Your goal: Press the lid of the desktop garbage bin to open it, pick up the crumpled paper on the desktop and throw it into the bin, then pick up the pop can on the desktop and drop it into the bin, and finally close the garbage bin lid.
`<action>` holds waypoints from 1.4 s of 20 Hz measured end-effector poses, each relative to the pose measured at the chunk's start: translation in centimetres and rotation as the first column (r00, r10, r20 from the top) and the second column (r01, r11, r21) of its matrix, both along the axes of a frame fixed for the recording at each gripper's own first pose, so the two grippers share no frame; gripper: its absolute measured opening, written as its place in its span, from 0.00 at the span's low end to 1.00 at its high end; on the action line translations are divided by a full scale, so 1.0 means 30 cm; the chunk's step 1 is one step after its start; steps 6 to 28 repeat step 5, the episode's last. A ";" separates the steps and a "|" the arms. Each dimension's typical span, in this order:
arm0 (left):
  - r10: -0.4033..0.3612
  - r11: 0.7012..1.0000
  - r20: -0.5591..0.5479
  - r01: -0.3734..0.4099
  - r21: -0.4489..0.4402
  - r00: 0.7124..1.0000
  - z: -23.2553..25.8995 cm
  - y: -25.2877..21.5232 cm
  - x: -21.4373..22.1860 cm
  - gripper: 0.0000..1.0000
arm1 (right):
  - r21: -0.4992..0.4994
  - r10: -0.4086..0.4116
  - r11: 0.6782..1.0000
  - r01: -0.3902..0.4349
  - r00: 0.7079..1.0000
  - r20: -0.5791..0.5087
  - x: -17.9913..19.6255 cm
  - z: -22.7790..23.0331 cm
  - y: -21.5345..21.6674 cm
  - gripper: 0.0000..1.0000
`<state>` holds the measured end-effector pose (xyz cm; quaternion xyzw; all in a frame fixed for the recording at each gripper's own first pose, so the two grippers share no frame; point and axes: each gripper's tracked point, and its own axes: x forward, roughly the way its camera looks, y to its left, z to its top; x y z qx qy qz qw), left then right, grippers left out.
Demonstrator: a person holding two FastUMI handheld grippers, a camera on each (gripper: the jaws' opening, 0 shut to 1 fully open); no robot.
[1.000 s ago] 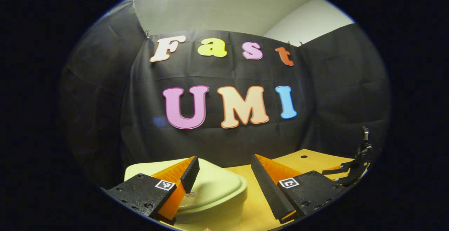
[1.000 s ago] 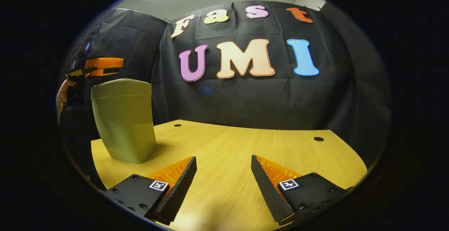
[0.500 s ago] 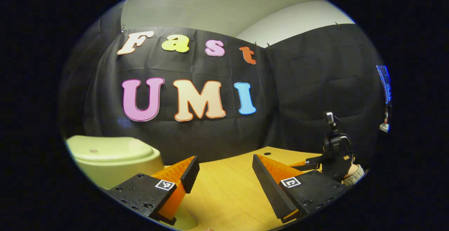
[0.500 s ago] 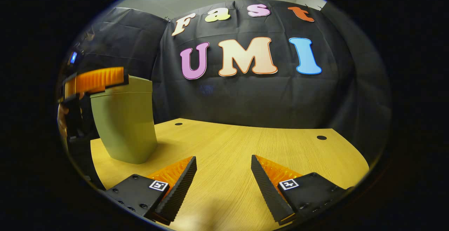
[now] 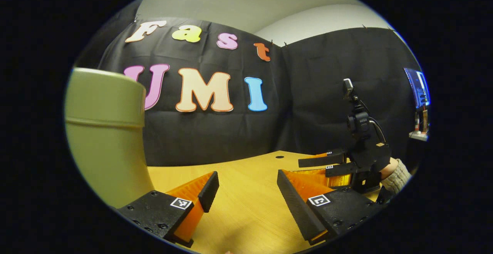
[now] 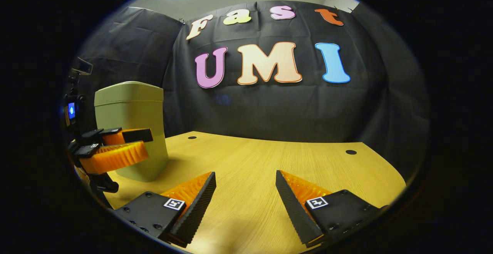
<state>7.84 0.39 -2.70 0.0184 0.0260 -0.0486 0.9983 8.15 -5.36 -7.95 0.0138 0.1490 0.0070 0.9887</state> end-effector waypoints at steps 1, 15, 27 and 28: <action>0.009 1.000 -0.003 -0.009 -0.019 1.000 -0.013 0.015 0.002 0.94 | -0.010 -0.002 1.000 0.002 1.000 -0.006 0.003 -0.012 0.002 0.98; 0.018 0.998 -0.036 -0.020 -0.053 0.999 -0.073 0.036 0.013 0.93 | -0.018 0.013 1.000 -0.014 1.000 -0.020 0.015 -0.045 0.034 0.98; 0.018 0.998 -0.036 -0.020 -0.053 0.999 -0.073 0.036 0.013 0.93 | -0.018 0.013 1.000 -0.014 1.000 -0.020 0.015 -0.045 0.034 0.98; 0.018 0.998 -0.036 -0.020 -0.053 0.999 -0.073 0.036 0.013 0.93 | -0.018 0.013 1.000 -0.014 1.000 -0.020 0.015 -0.045 0.034 0.98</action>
